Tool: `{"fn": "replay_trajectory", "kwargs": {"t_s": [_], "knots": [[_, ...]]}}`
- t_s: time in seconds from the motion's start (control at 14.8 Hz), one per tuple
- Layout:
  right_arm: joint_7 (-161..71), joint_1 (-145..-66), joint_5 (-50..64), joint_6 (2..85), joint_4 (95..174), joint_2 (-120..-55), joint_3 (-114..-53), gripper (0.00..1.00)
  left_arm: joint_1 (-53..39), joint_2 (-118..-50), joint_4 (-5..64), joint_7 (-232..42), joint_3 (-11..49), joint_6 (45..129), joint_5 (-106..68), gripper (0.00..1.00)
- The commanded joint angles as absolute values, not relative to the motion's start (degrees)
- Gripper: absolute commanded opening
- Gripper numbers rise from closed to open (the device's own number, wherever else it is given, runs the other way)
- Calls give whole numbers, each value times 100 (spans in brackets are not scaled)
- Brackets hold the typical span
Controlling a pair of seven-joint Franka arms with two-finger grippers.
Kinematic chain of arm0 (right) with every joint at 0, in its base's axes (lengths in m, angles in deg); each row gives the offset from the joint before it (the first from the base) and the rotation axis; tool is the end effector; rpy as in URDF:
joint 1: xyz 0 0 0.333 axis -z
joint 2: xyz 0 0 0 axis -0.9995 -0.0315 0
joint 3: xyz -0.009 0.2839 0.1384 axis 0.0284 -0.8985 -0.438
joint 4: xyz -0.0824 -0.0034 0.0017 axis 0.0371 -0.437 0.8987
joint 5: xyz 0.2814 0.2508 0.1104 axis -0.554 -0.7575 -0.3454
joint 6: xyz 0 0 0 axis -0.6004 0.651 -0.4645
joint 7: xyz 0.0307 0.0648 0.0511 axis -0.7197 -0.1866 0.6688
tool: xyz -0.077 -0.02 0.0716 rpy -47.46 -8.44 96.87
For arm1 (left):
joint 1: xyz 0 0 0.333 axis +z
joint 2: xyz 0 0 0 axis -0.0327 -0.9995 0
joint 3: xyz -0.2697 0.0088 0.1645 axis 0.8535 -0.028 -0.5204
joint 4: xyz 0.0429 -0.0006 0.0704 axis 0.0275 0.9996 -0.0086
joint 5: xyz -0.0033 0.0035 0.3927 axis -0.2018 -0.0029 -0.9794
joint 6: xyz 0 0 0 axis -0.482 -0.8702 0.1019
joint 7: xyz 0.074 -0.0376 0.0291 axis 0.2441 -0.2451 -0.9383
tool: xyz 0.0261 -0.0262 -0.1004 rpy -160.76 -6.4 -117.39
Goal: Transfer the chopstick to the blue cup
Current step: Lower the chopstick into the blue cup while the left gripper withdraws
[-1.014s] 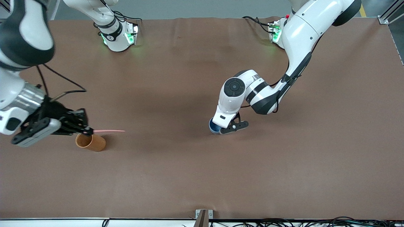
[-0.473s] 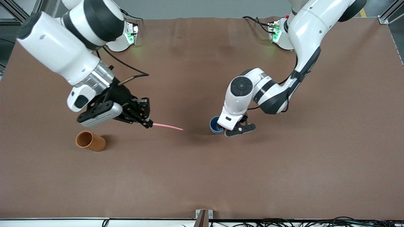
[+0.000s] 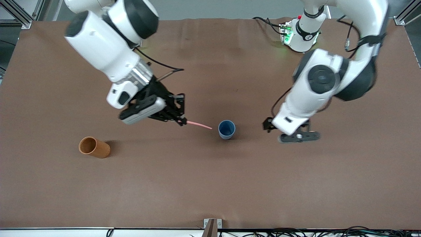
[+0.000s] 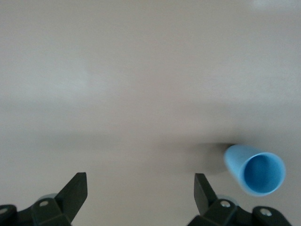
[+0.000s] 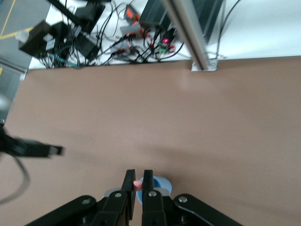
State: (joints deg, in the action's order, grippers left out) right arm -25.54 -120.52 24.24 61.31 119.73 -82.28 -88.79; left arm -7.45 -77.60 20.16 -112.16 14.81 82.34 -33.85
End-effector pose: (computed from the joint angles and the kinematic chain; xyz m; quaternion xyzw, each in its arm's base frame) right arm 0.5882 0.3806 0.5571 -0.9514 -0.0709 -0.1796 0.2400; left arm 0.6165 -0.2410 0.4580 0.9996 -0.0081 0.0280 0.0024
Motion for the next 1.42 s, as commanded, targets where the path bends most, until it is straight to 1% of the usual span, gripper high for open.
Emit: {"fn": "replay_trajectory", "kwargs": {"t_s": [0.0,0.14,0.34,0.54,0.68,0.95,1.22,1.28,1.35], "knots": [[-1967,-12413,3013,6353,12020,-8371,-8805,5,-806,-7263,2175,-9883,922,7872,-2895,100],[-1598,-12589,3558,6362,12020,-8458,-8814,5,-806,-6929,2175,-9274,578,7651,-2700,100],[-1411,-12765,3841,6362,12020,-8581,-8814,5,-639,-6349,2062,-9035,594,7204,-2787,100],[-1394,-12923,4306,6370,12020,-8766,-8814,5,-612,-6145,1535,-9026,585,6379,-2779,100],[-1394,-12985,4351,6432,12020,-8880,-8814,6,-612,-6128,1166,-9034,594,5860,-2779,100],[-1403,-13135,4369,6660,12011,-9126,-8814,6,-516,-6058,1199,-9034,629,5726,-2717,100],[-1403,-13152,4580,7082,12011,-9328,-8805,9,-480,-6057,1199,-9017,629,5725,-2691,100],[-1403,-13152,4589,7117,12011,-9381,-8796,11,-480,-6066,1191,-9008,629,5725,-2691,100],[-1403,-13152,4615,7126,12002,-9399,-8805,19,-480,-6066,1182,-9008,629,5725,-2691,100]]}}
